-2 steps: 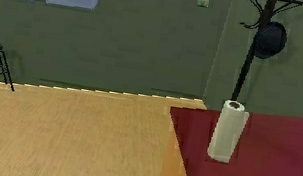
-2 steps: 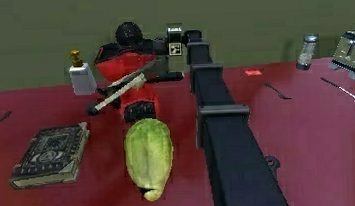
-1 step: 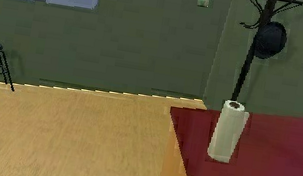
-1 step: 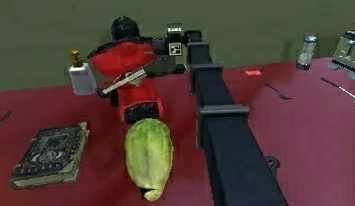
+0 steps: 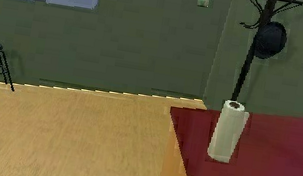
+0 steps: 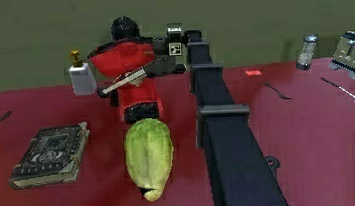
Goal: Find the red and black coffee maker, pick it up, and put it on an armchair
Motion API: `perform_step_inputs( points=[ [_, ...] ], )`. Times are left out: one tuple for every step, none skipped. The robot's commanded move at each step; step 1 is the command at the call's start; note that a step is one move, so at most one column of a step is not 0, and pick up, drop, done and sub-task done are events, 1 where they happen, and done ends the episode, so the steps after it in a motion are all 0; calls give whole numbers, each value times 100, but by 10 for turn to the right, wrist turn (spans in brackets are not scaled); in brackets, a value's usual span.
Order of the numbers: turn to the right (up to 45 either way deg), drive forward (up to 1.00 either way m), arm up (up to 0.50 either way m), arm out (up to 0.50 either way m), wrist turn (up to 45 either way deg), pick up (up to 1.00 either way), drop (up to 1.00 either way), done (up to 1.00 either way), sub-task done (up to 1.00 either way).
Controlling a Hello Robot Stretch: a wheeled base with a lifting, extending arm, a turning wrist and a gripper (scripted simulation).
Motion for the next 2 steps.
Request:
perform_step_inputs(
  points=[
    [0, 0, 0, 0, -450, 0, 0, 0, 0],
    [0, 0, 0, 0, -210, 0, 0, 0, 0]
  ],
)
